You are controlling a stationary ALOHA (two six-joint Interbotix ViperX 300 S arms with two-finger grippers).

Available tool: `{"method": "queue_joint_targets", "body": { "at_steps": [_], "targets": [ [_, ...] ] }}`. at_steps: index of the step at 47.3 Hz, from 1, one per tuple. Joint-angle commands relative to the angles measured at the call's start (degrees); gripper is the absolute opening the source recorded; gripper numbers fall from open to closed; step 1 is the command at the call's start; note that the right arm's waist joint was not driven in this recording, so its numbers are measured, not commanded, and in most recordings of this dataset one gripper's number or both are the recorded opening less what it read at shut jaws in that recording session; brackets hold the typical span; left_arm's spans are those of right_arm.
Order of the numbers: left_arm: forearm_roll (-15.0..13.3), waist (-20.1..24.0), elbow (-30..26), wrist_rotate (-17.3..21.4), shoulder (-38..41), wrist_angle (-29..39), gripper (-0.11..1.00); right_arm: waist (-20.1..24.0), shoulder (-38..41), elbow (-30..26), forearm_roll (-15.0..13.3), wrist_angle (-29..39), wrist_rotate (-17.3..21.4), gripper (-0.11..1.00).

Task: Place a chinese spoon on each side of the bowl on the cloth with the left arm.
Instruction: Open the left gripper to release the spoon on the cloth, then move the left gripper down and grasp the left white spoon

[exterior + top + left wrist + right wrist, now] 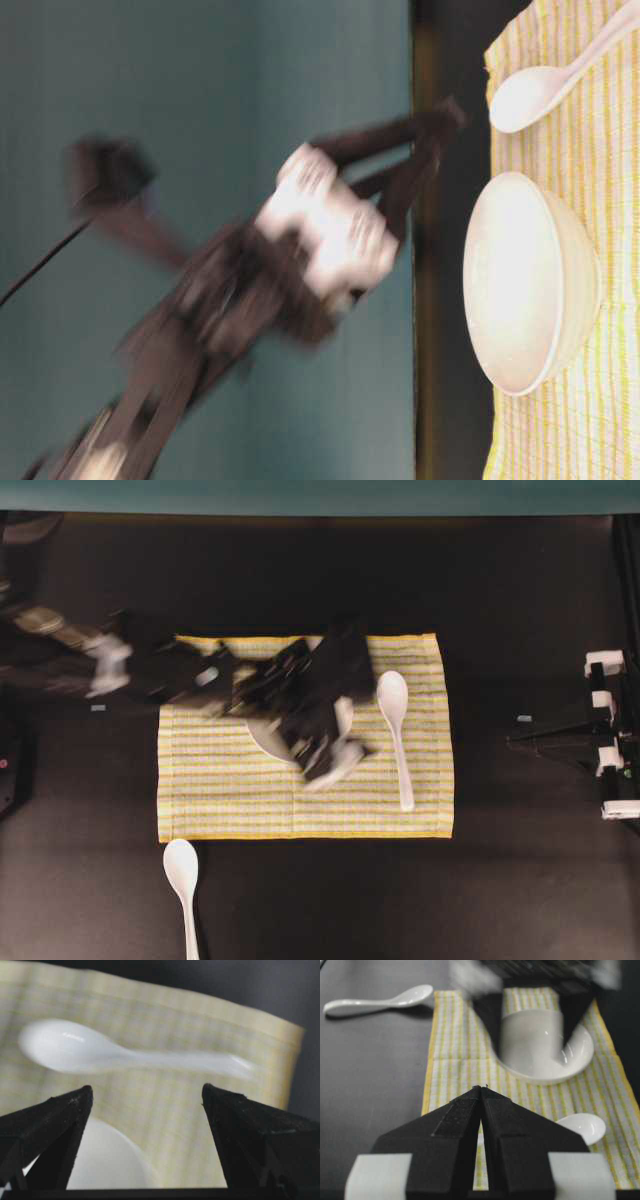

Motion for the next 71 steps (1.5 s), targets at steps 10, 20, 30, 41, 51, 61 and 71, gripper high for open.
{"method": "queue_joint_targets", "body": {
  "at_steps": [10,20,30,41,51,61,71],
  "targets": [
    [0.3,-8.6,18.4,-11.3,-17.8,-3.3,0.85,0.0,-0.6,-0.4,0.1,-0.4,0.4,0.01],
    [0.2,-13.1,29.2,-14.9,-22.2,-4.1,0.85,0.0,-0.4,0.0,0.2,0.4,0.6,0.01],
    [0.3,-13.7,35.2,-15.2,-25.1,-8.3,0.85,0.0,-0.8,-0.2,0.6,-0.9,1.8,0.01],
    [0.3,-14.0,41.6,-17.8,-25.4,-12.0,0.85,0.0,-0.4,0.0,0.6,-0.2,3.9,0.01],
    [0.3,-14.1,44.3,-21.5,-25.2,-16.8,0.85,0.1,-0.4,0.0,0.5,0.0,4.3,0.01],
    [0.3,-14.6,44.3,-26.0,-22.6,-19.3,0.85,0.0,-0.4,0.1,0.5,-0.2,4.3,0.01],
    [0.3,-17.4,42.5,-30.2,-18.5,-19.2,0.84,0.0,-0.4,0.1,0.6,-0.1,4.3,0.01]
  ]
}}
